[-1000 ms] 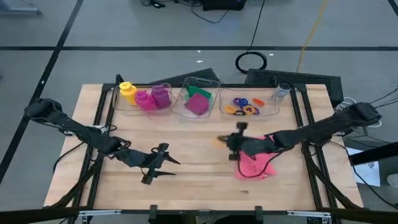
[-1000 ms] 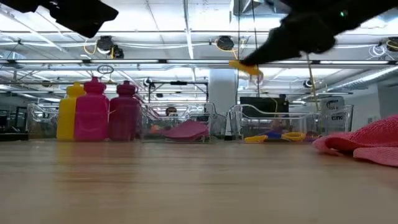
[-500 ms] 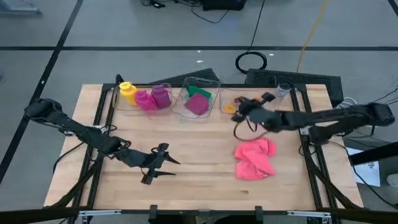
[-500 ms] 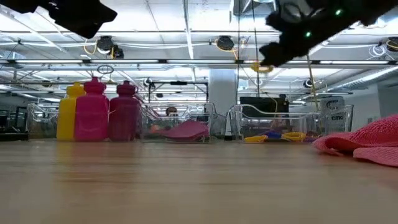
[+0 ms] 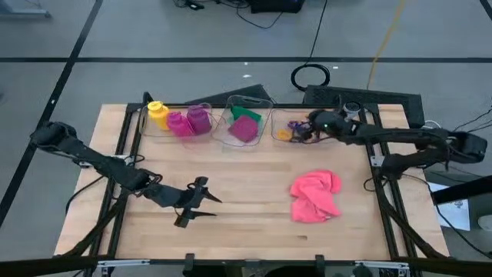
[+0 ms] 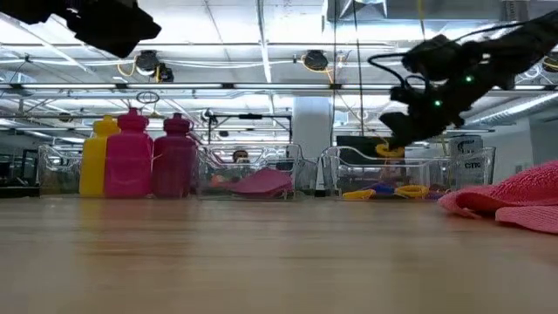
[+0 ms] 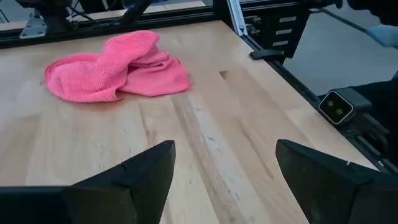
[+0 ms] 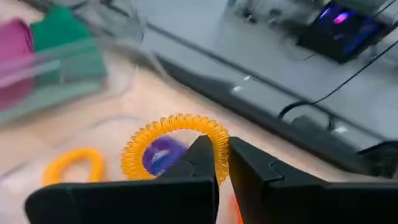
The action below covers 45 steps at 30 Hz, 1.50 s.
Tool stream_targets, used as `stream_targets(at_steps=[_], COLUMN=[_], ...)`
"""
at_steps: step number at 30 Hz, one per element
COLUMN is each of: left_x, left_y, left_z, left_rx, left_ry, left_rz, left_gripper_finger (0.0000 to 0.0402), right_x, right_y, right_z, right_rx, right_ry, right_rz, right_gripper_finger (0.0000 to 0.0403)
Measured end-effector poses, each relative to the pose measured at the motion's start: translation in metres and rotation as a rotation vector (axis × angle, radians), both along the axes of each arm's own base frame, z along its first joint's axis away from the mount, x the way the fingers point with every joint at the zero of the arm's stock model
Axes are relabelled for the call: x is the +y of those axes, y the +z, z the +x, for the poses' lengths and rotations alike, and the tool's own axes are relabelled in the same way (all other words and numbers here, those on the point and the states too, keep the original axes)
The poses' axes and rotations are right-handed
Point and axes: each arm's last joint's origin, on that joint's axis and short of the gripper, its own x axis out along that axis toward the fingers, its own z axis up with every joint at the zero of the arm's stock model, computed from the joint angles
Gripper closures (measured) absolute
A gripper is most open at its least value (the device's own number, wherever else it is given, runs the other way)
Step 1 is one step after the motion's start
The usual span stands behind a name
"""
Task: Pick & Place Sports Items
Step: Put the yellow spring keychain into the right transparent bin, then adjust the pink microfiber towel
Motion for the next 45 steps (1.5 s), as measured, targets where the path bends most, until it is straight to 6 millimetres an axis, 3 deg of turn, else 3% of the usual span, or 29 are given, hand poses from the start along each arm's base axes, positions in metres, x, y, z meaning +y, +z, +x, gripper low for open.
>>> stream_targets(at_steps=[7, 16, 24, 29, 33, 38, 45], left_x=[0.001, 0.001, 0.001, 0.001, 0.0, 0.0, 0.0], left_y=[0.0, 0.0, 0.0, 0.0, 0.0, 0.0, 0.001], left_z=[0.0, 0.0, 0.0, 0.0, 0.0, 0.0, 0.001], left_rx=[-0.006, -0.007, -0.007, -0.006, -0.006, -0.006, -0.015], left_ry=[0.017, 0.017, 0.017, 0.017, 0.016, 0.016, 0.013], left_rz=[0.007, 0.007, 0.007, 0.008, 0.008, 0.008, 0.009], left_gripper_finger=[0.0165, 0.0165, 0.0165, 0.0165, 0.0165, 0.0165, 0.0165], right_x=[-0.005, -0.003, -0.004, -0.002, 0.007, 0.029, 0.082], right_y=[-0.018, -0.025, -0.019, -0.003, 0.02, 0.051, 0.068], right_z=[-0.01, -0.013, -0.008, -0.008, -0.013, -0.02, -0.019], right_rx=[-0.024, 0.005, -0.046, -0.125, -0.267, -0.483, -0.551], right_ry=[0.063, 0.068, 0.138, 0.183, 0.384, 0.828, 1.202], right_rz=[0.12, 0.126, 0.088, 0.012, 0.002, 0.039, 0.041], right_gripper_finger=[0.0403, 0.0394, 0.0302, 0.025, 0.022, 0.0197, 0.019])
